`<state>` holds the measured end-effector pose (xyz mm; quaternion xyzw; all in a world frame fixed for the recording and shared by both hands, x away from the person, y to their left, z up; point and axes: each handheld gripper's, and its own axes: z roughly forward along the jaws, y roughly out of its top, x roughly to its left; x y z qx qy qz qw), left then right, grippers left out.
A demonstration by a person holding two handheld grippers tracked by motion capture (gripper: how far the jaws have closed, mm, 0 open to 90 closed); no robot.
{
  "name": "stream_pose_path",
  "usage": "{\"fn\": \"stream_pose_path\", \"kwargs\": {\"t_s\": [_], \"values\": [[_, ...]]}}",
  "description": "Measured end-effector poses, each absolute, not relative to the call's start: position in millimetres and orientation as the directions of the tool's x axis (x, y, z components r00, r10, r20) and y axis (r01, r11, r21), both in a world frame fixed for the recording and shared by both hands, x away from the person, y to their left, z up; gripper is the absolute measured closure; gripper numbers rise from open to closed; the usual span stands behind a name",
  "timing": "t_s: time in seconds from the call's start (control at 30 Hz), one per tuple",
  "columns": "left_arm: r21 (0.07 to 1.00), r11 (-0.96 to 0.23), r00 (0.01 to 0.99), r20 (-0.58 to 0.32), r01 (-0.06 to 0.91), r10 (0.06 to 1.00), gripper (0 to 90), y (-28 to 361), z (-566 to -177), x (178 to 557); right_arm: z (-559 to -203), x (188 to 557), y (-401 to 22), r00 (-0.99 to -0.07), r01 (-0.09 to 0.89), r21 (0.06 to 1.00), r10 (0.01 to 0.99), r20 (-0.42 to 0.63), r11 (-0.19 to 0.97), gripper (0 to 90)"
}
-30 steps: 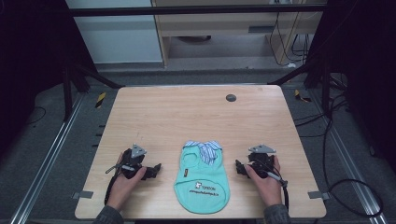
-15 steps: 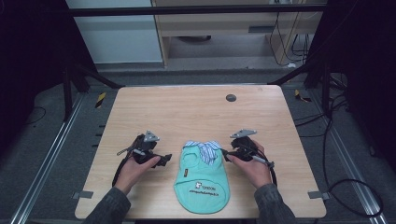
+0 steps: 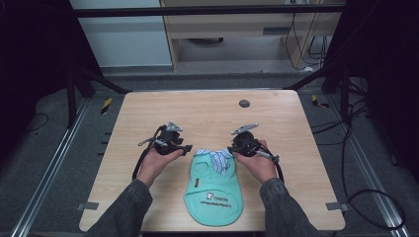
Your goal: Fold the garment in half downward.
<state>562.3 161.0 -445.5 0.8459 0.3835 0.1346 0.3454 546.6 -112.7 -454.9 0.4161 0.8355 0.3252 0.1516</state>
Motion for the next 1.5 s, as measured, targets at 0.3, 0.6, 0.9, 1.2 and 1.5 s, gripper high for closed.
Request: {"fn": "stream_pose_path", "kwargs": {"t_s": [0.3, 0.6, 0.9, 1.2, 1.5], "values": [[0.641, -0.529, 0.701, -0.019, 0.556, 0.713, 54.1, 128.7, -459.4, 575.3, -472.1, 560.6, -109.8, -0.596, 0.634, 0.624, 0.803, 0.016, 0.458, 72.2], [0.606, -0.559, 0.708, -0.011, 0.566, 0.706, 54.8, 119.6, -471.7, 576.2, -479.5, 561.0, -107.3, -0.6, 0.65, 0.605, 0.799, 0.037, 0.46, 67.6], [0.587, -0.575, 0.717, -0.013, 0.57, 0.697, 52.8, 118.4, -478.2, 575.4, -482.9, 559.4, -99.6, -0.622, 0.644, 0.591, 0.782, 0.035, 0.486, 63.2], [0.578, -0.594, 0.732, -0.008, 0.56, 0.682, 51.9, 115.4, -483.0, 571.4, -484.6, 558.6, -98.4, -0.63, 0.64, 0.587, 0.776, 0.033, 0.495, 68.2], [0.604, -0.585, 0.748, -0.027, 0.541, 0.664, 70.8, 116.9, -484.6, 566.2, -483.3, 555.5, -94.0, -0.664, 0.625, 0.575, 0.747, 0.037, 0.527, 81.3]]}}
